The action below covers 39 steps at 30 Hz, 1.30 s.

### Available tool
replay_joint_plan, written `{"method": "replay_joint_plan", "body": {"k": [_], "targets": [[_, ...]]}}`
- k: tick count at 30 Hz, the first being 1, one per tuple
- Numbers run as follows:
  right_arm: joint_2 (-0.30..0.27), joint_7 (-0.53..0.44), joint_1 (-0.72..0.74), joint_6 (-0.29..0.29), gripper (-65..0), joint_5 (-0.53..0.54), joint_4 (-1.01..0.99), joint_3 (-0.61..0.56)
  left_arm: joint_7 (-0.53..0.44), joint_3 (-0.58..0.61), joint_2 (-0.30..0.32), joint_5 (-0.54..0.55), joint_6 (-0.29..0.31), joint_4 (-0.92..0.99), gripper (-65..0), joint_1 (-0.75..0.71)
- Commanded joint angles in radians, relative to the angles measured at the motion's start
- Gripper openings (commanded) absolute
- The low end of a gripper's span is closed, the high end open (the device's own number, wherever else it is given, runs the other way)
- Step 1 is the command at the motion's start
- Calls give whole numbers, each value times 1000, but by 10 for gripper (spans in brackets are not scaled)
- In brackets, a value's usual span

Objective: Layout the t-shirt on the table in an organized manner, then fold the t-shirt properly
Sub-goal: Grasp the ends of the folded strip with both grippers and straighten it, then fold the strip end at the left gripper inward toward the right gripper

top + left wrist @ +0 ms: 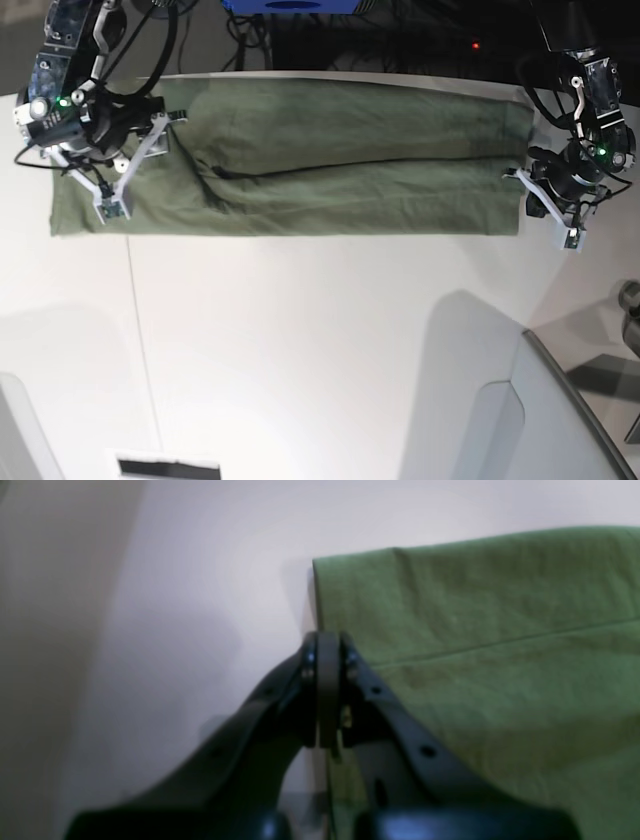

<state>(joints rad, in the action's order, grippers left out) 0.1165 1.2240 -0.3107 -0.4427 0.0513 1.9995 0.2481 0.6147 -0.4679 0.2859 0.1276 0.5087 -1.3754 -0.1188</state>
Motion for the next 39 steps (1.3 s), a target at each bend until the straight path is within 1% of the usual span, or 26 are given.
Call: {"method": "replay_joint_plan", "body": {"k": [1, 2, 3, 4, 5, 6, 8, 9, 11, 14, 17, 19, 23, 25, 26, 27, 28, 30, 31, 34, 36, 39], "targets": [[-2, -13, -2, 5, -309, 3, 11, -6, -19, -2, 16, 4, 1, -2, -650, 11], [-2, -13, -2, 6, -366, 3, 8, -8, -19, -2, 16, 4, 1, 6, -650, 11], [-2, -14, -3, 6, -438, 3, 1, -8, -20, -2, 16, 4, 1, 11, -650, 11], [-2, -16, -3, 6, -530, 3, -13, -8, -20, -2, 16, 4, 1, 14, -650, 11], [-2, -17, -2, 8, -642, 3, -33, -2, -20, -2, 16, 4, 1, 14, -650, 11], [-2, -19, 0, 9, -650, 3, -62, 0, -20, -2, 16, 4, 1, 14, -650, 11], [-4, -20, 12, 9, -599, 3, -111, 3, -20, -2, 16, 4, 1, 14, -650, 11], [-4, -34, 15, 9, -605, 3, -130, 12, -20, -2, 16, 4, 1, 14, -650, 11], [-4, -91, 17, 9, -650, 3, -150, 43, -20, -2, 16, 4, 1, 4, -650, 9], [-4, -164, 18, 9, -645, 3, -147, 106, -19, -2, 13, 11, 3, -15, -650, -2], [-7, -209, 26, 9, -645, 3, -148, 155, -16, -9, 11, 17, 9, -54, -650, -38], [-16, -211, 28, 9, -645, 3, -156, 161, -14, -24, 14, 59, 48, -40, -650, -48], [-15, -214, 29, 9, -642, 3, -177, 159, -13, -107, 34, 191, 121, 41, -650, -52], [-15, -215, 29, 9, -642, 3, -193, 158, -13, -140, 52, 267, 175, 72, -428, -72], [-15, -215, 31, 8, -642, 3, -200, 158, -13, -153, 65, 309, 189, 81, -323, -83], [-15, -215, 31, 6, -642, 3, -208, 158, -13, -157, 77, 360, 189, 95, -219, -91], [-15, -215, 31, 6, -642, 5, -216, 158, -16, -160, 88, 401, 189, 107, -133, -100], [-16, -215, 31, 5, -642, 5, -227, 156, -19, -159, 105, 468, 189, 156, -12, -103], [-16, -215, 31, 5, -642, 5, -231, 156, -19, -156, 111, 484, 189, 186, 0, -98], [-16, -215, 31, 5, -642, 5, -234, 156, -22, -153, 111, 481, 189, 278, 0, -60], [-18, -215, 31, 5, -642, 5, -234, 156, -22, -139, 108, 481, 189, 325, -35, -37], [-19, -215, 31, 5, -642, 5, -234, 156, -29, -84, 106, 481, 189, 362, -97, -15]]}}
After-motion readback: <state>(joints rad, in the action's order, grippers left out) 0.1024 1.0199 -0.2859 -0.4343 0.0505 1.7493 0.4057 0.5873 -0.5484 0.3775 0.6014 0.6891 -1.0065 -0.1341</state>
